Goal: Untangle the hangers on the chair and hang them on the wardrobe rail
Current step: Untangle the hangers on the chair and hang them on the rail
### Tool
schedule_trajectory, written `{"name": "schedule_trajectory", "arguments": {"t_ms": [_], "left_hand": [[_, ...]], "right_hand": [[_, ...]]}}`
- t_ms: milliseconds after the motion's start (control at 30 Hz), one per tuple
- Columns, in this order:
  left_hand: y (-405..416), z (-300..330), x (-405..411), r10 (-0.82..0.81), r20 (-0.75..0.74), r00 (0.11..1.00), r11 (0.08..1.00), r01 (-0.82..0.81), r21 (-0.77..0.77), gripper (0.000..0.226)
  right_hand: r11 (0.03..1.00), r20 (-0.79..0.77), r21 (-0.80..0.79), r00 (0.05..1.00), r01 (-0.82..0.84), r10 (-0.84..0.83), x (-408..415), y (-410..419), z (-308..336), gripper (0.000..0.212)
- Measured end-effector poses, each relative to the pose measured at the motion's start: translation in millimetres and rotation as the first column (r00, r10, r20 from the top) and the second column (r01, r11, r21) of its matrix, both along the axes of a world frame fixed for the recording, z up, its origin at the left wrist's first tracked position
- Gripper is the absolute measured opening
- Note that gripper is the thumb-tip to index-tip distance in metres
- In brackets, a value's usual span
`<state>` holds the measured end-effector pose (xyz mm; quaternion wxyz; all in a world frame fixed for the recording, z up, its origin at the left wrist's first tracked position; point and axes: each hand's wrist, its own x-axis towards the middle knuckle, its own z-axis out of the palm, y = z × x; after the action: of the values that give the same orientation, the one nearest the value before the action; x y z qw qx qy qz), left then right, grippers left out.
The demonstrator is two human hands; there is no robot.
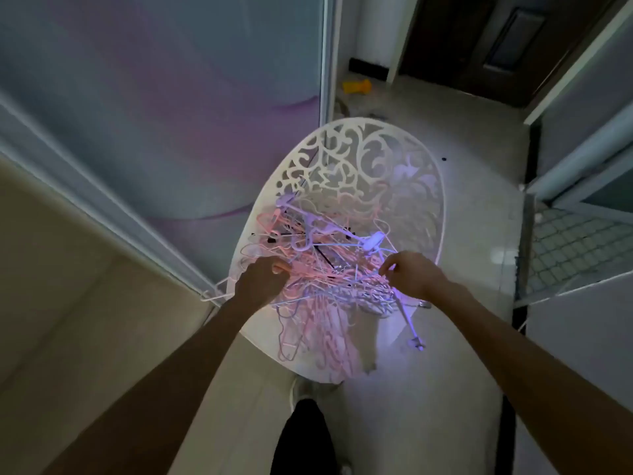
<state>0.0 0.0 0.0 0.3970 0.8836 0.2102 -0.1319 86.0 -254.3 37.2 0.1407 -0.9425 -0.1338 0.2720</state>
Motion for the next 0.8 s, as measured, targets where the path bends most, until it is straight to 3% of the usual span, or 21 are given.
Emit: {"name": "schedule_trajectory", "arguments": {"t_ms": [100, 200, 233, 300, 367, 400, 433, 467, 600, 733, 800], "left_hand": [[9, -28, 36, 0.058, 0.012, 0.998, 0.997, -0.057, -0.049, 0.023], [16, -58, 68, 0.112, 0.054, 0.992, 0.991, -0.108, -0.073, 0.020], [17, -63, 77, 0.166, 0.130, 0.978, 0.972, -0.139, -0.191, 0.020], [24, -80, 90, 0.063, 0.180, 0.982, 0.963, -0.013, -0.268, 0.023], [22, -82, 109, 0.287, -0.041, 0.957, 0.881, -0.281, -0.380, 0.025], [24, -96, 114, 0.349, -0.120, 0.929, 0.878, -0.369, -0.304, 0.028], [21, -104, 118, 0.328, -0.316, 0.890, 0.842, -0.427, -0.330, 0.029], [21, -113, 123, 0.315, -0.379, 0.870, 0.806, -0.456, -0.377, 0.026], [23, -122, 126, 0.332, -0.382, 0.862, 0.742, -0.489, -0.459, 0.045], [19, -103, 137, 0.390, -0.363, 0.846, 0.678, -0.531, -0.509, 0.015], [13, -91, 146, 0.429, -0.322, 0.844, 0.642, -0.536, -0.548, 0.019]], "right_hand": [[0.996, 0.080, 0.022, 0.992, 0.091, -0.093, 33, 11, -28, 0.024], [0.999, 0.223, 0.005, 0.974, 0.036, -0.037, 55, 27, -62, 0.026], [1.000, 0.289, -0.006, 0.957, 0.003, -0.001, 59, 32, -71, 0.029], [0.998, 0.382, -0.006, 0.923, -0.056, 0.054, 68, 43, -86, 0.035], [0.994, 0.373, -0.055, 0.921, -0.095, 0.109, 80, 58, -100, 0.037], [0.988, 0.351, -0.089, 0.925, -0.124, 0.147, 85, 64, -107, 0.038], [0.980, 0.324, -0.126, 0.928, -0.152, 0.185, 92, 70, -115, 0.040], [0.972, 0.300, -0.165, 0.930, -0.168, 0.211, 97, 74, -121, 0.042], [0.975, 0.282, -0.153, 0.939, -0.159, 0.197, 108, 78, -136, 0.036], [0.996, 0.282, 0.049, 0.958, -0.074, 0.057, 112, 67, -138, 0.029], [0.994, 0.258, 0.097, 0.966, -0.053, 0.027, 114, 63, -140, 0.027]]}}
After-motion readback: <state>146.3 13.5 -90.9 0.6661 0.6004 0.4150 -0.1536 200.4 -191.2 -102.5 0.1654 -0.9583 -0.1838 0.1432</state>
